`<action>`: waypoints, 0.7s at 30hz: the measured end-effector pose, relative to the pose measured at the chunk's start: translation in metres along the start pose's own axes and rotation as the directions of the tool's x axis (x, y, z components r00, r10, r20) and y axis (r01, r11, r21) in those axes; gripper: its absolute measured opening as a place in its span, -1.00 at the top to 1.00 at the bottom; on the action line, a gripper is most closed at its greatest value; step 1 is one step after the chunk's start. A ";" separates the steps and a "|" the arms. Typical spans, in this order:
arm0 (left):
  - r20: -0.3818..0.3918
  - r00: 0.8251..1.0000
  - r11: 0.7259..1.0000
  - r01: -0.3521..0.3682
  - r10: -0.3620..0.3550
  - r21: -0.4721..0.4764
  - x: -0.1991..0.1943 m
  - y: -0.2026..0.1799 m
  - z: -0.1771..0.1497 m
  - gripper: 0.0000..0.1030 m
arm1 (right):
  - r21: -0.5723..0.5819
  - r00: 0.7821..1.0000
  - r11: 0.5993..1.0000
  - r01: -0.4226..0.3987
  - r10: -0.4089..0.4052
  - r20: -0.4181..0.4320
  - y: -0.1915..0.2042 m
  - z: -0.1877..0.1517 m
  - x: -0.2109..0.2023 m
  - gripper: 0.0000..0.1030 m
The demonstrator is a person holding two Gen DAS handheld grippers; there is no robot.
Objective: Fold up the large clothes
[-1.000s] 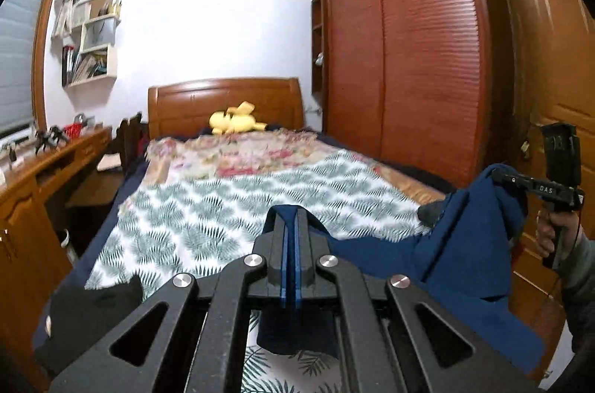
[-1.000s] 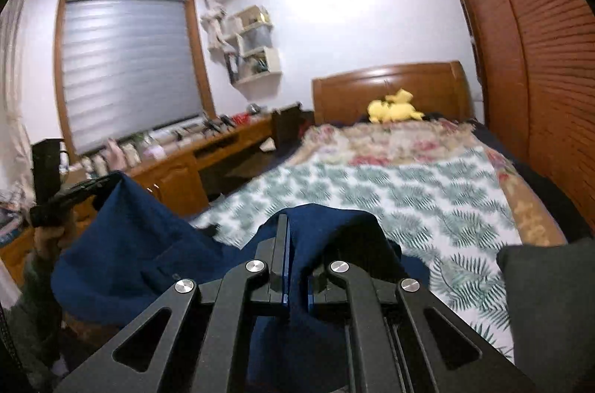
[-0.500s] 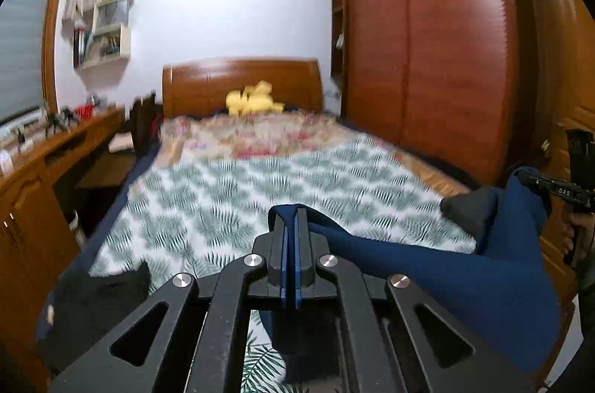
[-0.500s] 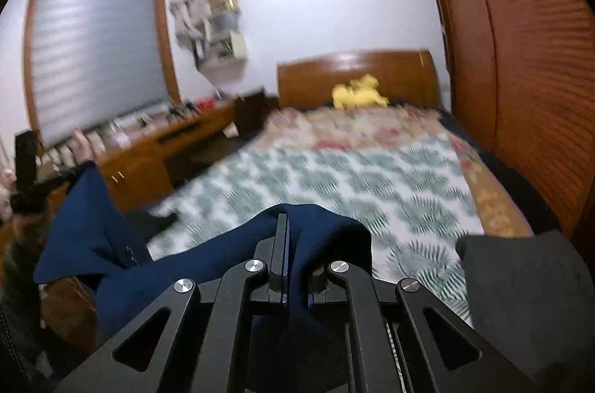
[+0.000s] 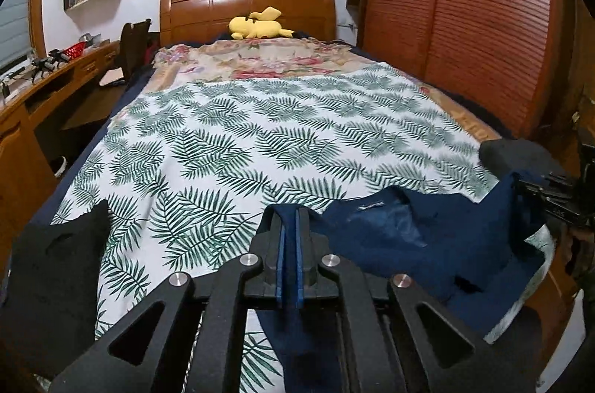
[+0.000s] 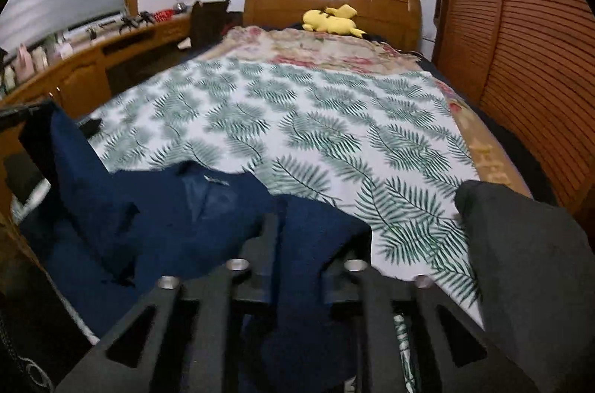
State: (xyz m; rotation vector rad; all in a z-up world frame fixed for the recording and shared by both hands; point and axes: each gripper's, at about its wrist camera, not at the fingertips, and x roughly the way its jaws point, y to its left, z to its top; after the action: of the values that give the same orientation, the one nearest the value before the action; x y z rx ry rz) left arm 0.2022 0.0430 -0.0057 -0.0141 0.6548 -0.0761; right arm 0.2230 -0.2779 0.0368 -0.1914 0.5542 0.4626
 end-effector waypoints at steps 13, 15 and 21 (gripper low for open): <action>0.129 0.990 0.998 0.057 -0.060 0.030 0.004 -0.020 -0.048 -0.62 | -0.006 0.999 0.999 -0.051 0.051 -0.004 0.046 -0.025 0.012 -0.16; 0.108 0.991 0.996 0.068 -0.074 0.057 0.007 -0.024 -0.053 -0.62 | -0.031 0.997 0.997 -0.070 0.070 -0.023 0.059 -0.029 0.018 -0.17; 0.090 0.990 0.992 0.107 -0.112 0.060 0.008 -0.024 -0.071 -0.62 | -0.061 0.988 0.990 -0.127 0.121 -0.095 0.084 -0.033 0.044 -0.17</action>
State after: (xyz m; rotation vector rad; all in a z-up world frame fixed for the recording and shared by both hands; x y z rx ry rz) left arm 0.1631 0.0197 -0.0660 -0.0009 0.5582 -0.1985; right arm 0.2012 -0.1979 -0.0195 -0.2439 0.6427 0.5964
